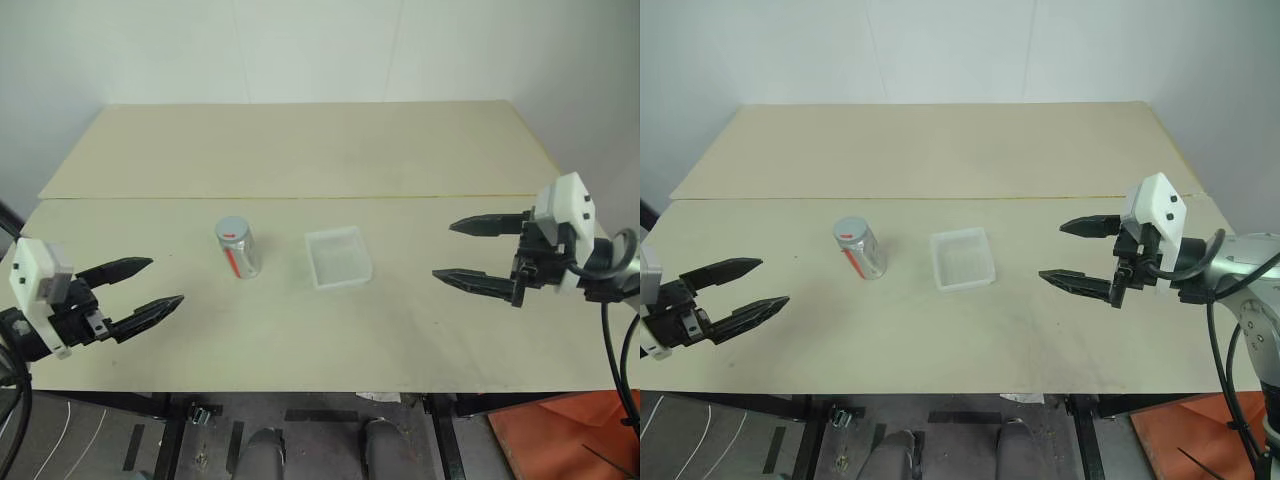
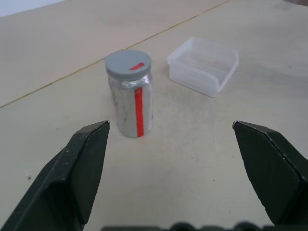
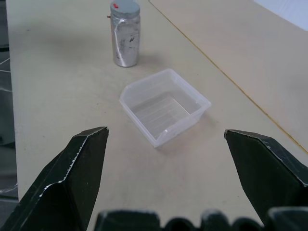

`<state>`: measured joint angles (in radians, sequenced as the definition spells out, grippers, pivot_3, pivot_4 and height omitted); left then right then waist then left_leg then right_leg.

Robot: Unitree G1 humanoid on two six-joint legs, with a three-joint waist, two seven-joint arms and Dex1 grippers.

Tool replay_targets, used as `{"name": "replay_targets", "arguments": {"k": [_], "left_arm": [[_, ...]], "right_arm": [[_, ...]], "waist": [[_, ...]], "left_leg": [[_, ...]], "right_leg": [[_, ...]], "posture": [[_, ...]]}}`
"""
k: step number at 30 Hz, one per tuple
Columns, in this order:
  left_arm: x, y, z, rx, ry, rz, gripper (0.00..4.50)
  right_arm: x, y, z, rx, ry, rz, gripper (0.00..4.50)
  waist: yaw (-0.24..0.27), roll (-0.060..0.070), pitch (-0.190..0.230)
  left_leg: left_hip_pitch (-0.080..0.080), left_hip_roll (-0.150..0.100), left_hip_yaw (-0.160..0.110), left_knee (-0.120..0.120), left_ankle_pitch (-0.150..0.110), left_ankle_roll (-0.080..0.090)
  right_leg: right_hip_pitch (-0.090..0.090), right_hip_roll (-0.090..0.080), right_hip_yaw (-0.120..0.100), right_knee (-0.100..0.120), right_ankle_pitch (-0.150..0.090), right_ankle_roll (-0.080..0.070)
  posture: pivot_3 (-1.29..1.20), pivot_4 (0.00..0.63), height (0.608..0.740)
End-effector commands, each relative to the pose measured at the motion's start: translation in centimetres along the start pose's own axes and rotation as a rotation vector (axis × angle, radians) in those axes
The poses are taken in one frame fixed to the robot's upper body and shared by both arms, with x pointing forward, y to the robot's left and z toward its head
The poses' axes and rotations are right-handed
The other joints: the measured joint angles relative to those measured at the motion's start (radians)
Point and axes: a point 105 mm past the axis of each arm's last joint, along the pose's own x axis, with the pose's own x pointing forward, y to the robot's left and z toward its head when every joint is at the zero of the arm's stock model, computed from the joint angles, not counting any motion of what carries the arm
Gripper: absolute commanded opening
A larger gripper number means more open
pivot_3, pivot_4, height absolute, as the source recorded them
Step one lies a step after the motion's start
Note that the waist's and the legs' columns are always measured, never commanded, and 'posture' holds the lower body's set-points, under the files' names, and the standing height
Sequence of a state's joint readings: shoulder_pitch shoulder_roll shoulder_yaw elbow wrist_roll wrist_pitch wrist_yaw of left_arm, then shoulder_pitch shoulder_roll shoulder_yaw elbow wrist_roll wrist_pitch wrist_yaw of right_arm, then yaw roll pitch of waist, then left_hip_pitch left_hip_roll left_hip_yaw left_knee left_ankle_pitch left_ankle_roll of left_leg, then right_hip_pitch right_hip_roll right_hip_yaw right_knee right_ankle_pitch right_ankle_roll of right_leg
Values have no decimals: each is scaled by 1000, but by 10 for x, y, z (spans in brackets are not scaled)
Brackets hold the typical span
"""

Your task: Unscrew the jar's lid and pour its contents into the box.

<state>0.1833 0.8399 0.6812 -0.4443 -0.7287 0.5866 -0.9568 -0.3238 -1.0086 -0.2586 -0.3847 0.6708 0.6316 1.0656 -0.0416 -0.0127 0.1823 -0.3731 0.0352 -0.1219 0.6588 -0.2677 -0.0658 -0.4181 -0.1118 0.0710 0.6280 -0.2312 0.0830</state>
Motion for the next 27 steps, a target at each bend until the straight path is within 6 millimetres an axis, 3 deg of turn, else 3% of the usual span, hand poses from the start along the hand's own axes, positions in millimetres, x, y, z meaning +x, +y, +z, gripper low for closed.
{"name": "replay_targets", "arguments": {"k": [1,15,27], "left_arm": [[12,-4,-4,17,-20,61,4456],[91,-3,-21,-18,-179,260,4456],[129,1,-29,-20,-229,353,4456]], "right_arm": [[-5,1,4,-66,-10,-17,4500],[-3,3,18,-105,-29,-30,4500],[-5,13,29,-117,-61,49,4500]], "waist": [[2,0,0],[0,-1,0],[2,-1,-1]], "left_leg": [[0,0,0,0,0,0],[1,-1,0,1,0,0],[1,-1,0,1,0,0]], "right_leg": [[0,0,0,0,0,0],[1,0,0,0,0,0],[3,0,0,-1,1,1]], "posture": [[0,150,740],[0,150,740],[0,150,740]]}}
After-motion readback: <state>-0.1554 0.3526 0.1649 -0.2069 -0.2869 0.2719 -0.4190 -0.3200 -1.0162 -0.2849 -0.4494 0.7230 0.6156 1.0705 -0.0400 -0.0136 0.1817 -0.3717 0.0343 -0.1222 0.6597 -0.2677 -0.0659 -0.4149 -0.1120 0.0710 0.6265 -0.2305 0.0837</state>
